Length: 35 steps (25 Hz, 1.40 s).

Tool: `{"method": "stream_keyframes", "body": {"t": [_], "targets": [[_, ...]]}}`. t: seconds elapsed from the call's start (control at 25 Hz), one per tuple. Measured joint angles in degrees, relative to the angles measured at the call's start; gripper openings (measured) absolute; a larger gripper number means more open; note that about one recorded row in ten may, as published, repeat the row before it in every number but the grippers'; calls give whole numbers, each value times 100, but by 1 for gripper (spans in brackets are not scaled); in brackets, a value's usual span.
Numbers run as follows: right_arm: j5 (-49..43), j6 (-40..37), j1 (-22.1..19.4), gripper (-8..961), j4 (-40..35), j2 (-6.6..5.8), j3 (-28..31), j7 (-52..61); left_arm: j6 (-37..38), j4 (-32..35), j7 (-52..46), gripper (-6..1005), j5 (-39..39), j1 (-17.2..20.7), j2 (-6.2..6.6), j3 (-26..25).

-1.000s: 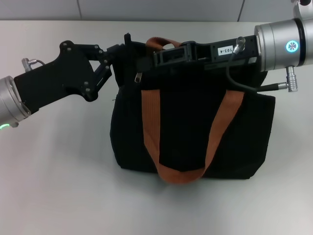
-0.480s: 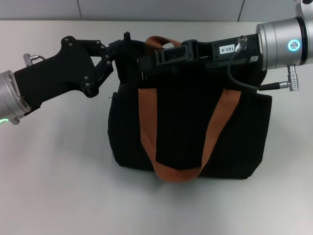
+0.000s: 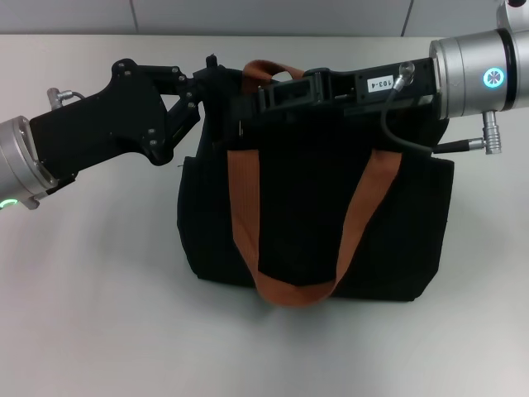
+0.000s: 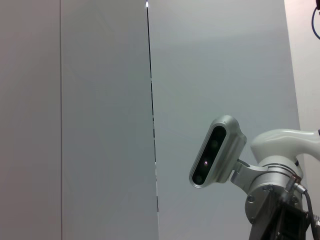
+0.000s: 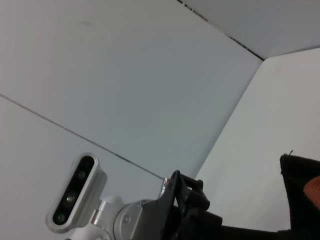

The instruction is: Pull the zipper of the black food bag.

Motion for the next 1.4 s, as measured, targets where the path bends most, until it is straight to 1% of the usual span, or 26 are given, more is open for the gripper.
{"method": "stream_keyframes", "body": {"t": [0.44,1.2,1.4], "targets": [[4,28,13,501,-155,0,-224,-97,3,0,-4,33,0,-2,-1,8],[36,102,5,502,-156,-8,-229,-305,18,-10,-5,36,-4,8,-1,-26],[58,87,45,502,-150,-6,-328,-315,27,-28,-4,37,-4,-12,-5,-1]]}}
